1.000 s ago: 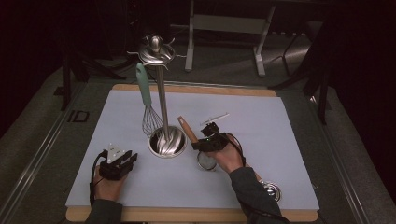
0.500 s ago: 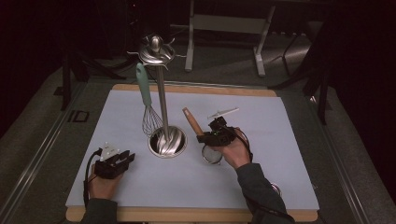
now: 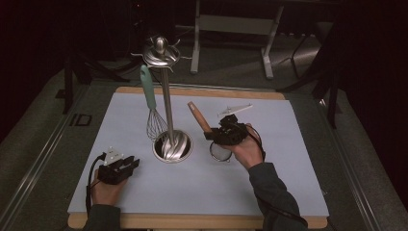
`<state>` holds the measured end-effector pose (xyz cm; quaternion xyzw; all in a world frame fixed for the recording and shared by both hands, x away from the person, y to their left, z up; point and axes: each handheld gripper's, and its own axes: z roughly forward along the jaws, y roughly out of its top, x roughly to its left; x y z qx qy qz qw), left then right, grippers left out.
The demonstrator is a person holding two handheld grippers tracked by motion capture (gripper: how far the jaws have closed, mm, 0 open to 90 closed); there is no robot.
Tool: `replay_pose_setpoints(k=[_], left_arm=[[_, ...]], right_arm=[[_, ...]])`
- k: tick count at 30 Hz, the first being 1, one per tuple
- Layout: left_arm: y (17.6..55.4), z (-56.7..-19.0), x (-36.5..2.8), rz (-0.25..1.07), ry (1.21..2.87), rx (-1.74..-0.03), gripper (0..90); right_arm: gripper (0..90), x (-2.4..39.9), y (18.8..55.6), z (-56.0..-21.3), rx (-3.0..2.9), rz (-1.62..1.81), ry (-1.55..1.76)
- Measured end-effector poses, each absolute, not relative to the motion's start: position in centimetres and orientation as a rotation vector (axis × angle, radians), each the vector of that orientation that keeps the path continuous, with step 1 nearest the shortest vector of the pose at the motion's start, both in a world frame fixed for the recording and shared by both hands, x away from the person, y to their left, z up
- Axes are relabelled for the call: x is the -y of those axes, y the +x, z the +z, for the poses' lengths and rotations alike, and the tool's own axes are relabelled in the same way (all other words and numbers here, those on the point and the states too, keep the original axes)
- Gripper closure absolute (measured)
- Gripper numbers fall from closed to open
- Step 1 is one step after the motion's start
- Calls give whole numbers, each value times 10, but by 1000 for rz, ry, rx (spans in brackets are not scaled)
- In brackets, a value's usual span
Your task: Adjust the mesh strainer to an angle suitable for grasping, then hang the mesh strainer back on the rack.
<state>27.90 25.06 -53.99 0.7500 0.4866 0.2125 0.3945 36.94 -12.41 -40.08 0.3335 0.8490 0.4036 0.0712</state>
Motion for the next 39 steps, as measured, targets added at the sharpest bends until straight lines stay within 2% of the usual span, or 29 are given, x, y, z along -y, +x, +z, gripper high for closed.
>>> replay_pose_setpoints(k=[21,39], left_arm=[[279,-540,-250,547,1908,-1241,685],[279,-540,-249,555,1909,-1246,680]], right_arm=[[714,126,366,-376,-2500,1342,814],[714,124,348,-336,-2429,1518,635]])
